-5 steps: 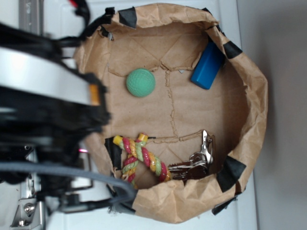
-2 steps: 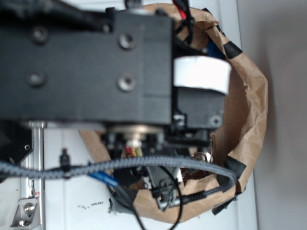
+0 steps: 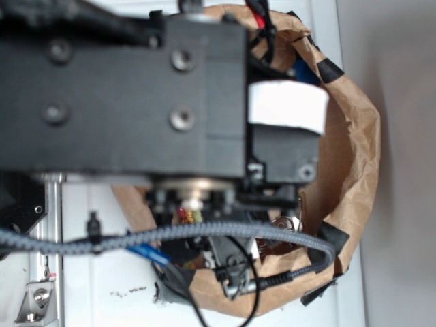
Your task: Grab the silver keys.
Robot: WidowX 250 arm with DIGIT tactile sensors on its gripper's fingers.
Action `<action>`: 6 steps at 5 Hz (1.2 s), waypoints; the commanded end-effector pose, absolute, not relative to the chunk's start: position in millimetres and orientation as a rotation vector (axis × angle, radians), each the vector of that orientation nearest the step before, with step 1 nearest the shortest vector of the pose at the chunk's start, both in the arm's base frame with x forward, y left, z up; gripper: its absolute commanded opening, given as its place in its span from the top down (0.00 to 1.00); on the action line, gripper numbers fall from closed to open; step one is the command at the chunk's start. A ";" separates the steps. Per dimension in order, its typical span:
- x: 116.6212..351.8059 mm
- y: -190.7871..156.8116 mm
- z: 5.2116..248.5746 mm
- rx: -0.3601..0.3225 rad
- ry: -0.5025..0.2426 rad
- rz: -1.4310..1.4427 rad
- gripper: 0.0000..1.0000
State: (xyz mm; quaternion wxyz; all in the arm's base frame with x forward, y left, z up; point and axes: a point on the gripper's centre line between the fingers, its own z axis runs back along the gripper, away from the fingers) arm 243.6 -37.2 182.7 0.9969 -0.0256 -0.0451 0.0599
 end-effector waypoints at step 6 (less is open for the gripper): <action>288.5 -32.5 122.4 -0.240 -0.332 0.295 0.00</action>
